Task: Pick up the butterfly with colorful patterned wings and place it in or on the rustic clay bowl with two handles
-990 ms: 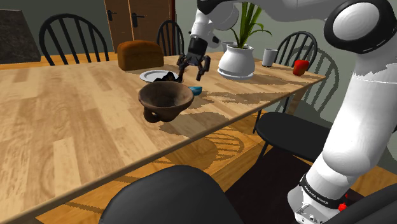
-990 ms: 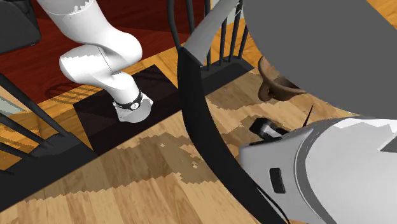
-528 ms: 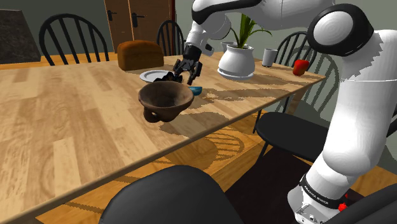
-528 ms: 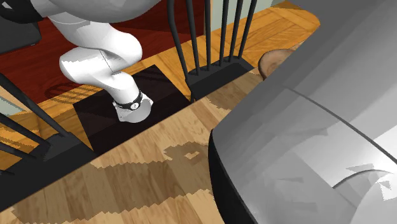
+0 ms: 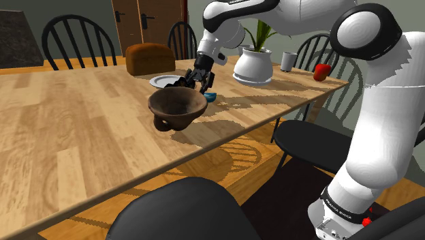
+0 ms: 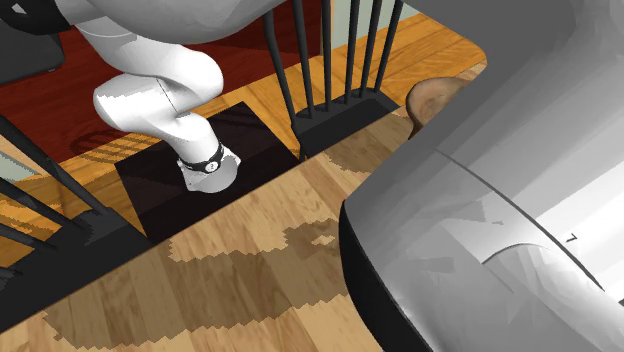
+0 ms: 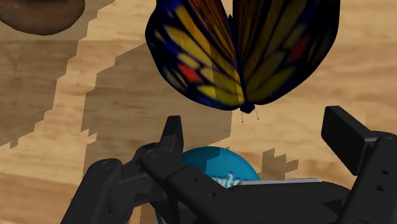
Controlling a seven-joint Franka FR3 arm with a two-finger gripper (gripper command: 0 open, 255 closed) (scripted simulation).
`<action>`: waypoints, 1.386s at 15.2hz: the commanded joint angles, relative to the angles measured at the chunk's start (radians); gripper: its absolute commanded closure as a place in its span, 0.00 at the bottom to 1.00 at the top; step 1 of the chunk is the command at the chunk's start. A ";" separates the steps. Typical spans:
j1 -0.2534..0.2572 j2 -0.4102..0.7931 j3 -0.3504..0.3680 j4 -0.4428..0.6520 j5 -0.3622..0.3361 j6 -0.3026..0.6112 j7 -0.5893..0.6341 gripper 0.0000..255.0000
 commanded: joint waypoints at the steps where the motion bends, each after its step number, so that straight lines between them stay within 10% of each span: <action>1: 0.000 0.000 0.000 0.000 0.000 0.001 0.000 0.00; 3: 0.000 0.000 0.000 0.000 0.000 0.000 0.000 0.00; 4: 0.000 0.000 0.000 0.000 0.000 0.000 0.000 1.00; 21: -0.003 -0.008 0.000 0.091 -0.005 -0.087 0.047 1.00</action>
